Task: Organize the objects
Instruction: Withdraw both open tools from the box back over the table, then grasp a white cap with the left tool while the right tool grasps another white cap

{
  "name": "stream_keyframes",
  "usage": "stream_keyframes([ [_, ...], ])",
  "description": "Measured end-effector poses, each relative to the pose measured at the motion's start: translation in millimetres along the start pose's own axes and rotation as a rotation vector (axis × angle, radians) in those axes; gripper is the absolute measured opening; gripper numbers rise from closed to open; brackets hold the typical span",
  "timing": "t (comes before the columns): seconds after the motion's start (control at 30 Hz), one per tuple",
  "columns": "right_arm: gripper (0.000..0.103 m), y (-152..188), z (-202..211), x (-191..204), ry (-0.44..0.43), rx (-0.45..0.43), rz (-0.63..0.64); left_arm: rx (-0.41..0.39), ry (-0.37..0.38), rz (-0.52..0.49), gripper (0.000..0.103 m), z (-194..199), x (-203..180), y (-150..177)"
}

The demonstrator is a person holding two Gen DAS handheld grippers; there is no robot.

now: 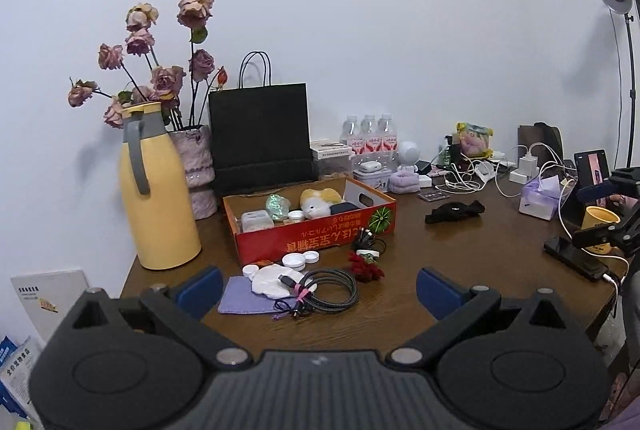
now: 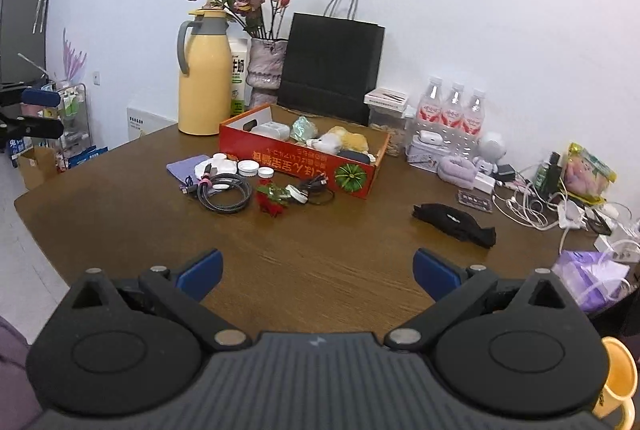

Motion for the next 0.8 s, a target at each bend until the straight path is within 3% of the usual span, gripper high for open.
stream_keyframes([
  [0.13,0.103,-9,-31,0,0.007,-0.027,-0.013,0.039,-0.043,0.03,0.103,-29,11,3],
  [0.27,0.102,-23,-80,-4,-0.007,-0.072,-0.069,0.08,-0.098,0.08,0.103,-84,29,8],
  [0.33,0.092,-34,-111,-6,-0.03,-0.081,-0.096,0.075,-0.141,0.075,0.099,-114,39,9],
  [0.4,0.071,-47,-148,-3,-0.097,-0.067,-0.116,0.075,-0.191,0.034,0.085,-151,49,9],
  [0.43,0.055,-53,-165,0,-0.127,-0.05,-0.116,0.083,-0.193,0.019,0.082,-166,52,8],
  [0.47,0.048,-61,-185,4,-0.155,-0.041,-0.103,0.1,-0.19,0.007,0.08,-187,56,8],
  [0.57,0.045,-81,-241,15,-0.184,-0.013,-0.072,0.176,-0.141,0.003,0.075,-246,63,12],
  [0.6,0.045,-86,-260,17,-0.178,0.0,-0.066,0.212,-0.142,0.011,0.064,-264,65,15],
  [0.7,0.043,-93,-315,23,-0.143,0.064,-0.025,0.303,-0.132,0.072,0.046,-310,73,25],
  [0.8,0.042,-91,-359,26,-0.121,0.142,0.025,0.333,-0.123,0.126,0.042,-338,79,28],
])
Point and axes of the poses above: each gripper's, at about its wrist camera, not at the fingertips, and z roughly against the way its jaws point, x to its left, y to its underside, the point moved 6 cm from there along -z, roughly the way its jaws point, and after that the axes turned 6 degrees about -y, right-handed, at the moved point
